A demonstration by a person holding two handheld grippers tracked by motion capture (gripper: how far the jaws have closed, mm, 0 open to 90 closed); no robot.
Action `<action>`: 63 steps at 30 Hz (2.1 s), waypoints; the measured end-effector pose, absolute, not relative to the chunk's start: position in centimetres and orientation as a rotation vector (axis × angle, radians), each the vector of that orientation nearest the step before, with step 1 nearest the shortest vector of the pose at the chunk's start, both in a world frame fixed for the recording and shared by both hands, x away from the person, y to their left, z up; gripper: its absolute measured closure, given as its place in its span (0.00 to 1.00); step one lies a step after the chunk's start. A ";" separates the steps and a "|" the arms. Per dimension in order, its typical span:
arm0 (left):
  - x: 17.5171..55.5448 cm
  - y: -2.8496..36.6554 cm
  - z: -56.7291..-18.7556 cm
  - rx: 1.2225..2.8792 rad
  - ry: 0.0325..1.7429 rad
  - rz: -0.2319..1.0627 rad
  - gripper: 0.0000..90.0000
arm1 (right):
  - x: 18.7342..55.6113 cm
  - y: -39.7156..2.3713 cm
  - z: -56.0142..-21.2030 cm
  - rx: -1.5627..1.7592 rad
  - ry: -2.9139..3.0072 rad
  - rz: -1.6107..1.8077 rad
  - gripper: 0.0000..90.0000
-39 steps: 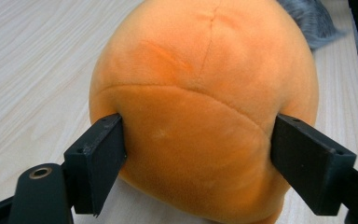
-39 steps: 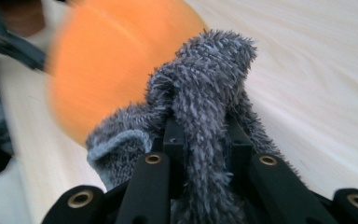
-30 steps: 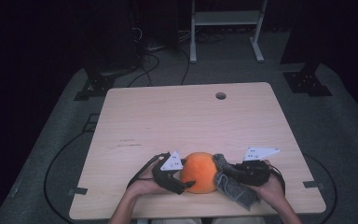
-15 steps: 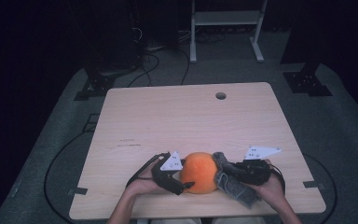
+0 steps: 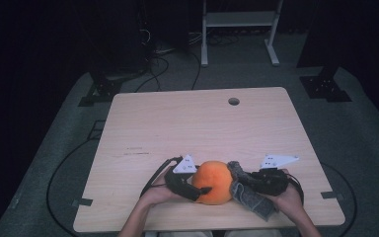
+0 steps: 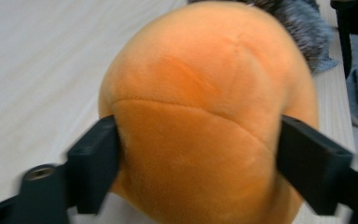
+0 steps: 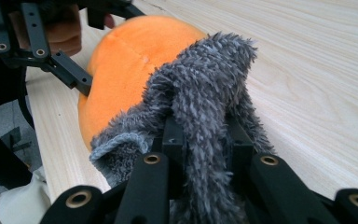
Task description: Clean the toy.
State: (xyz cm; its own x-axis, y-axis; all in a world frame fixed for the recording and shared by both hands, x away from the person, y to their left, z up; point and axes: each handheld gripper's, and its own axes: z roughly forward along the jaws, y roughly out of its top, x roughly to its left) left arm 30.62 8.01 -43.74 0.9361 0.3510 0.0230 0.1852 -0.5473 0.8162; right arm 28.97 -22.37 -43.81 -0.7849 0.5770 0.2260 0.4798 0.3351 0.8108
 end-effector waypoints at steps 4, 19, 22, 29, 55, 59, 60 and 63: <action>29.8 7.1 -43.1 2.116 0.309 0.411 0.32 | 28.9 -23.1 -43.3 1.013 2.432 1.456 0.83; 30.0 6.4 -43.0 2.079 0.389 0.372 0.08 | 27.9 -21.5 -42.6 0.870 2.439 1.453 0.83; 29.5 6.0 -43.6 2.096 0.345 0.407 0.19 | 28.0 -21.6 -42.5 0.871 2.449 1.427 0.83; 28.9 6.0 -43.1 2.118 0.276 0.416 0.22 | 27.4 -20.4 -41.5 0.802 2.440 1.414 0.83; 29.7 6.4 -43.3 2.165 0.346 0.346 0.25 | 26.5 -19.0 -41.3 0.737 2.464 1.433 0.84; 30.0 7.3 -44.0 2.173 0.372 0.321 0.27 | 27.5 -21.4 -42.7 0.843 2.449 1.370 0.84; 30.0 7.3 -44.0 2.179 0.368 0.325 0.27 | 27.6 -22.0 -43.1 0.881 2.449 1.333 0.84; 29.9 7.4 -44.0 2.198 0.355 0.337 0.27 | 27.8 -22.9 -42.6 0.927 2.415 1.314 0.84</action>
State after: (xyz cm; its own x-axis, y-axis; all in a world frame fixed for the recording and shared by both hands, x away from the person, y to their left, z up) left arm 29.89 7.40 -44.00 0.9229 0.3672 0.1158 0.1343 -0.5888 0.7971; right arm 27.77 -22.93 -42.64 -0.7700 0.6320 0.0872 0.4166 0.3946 0.8190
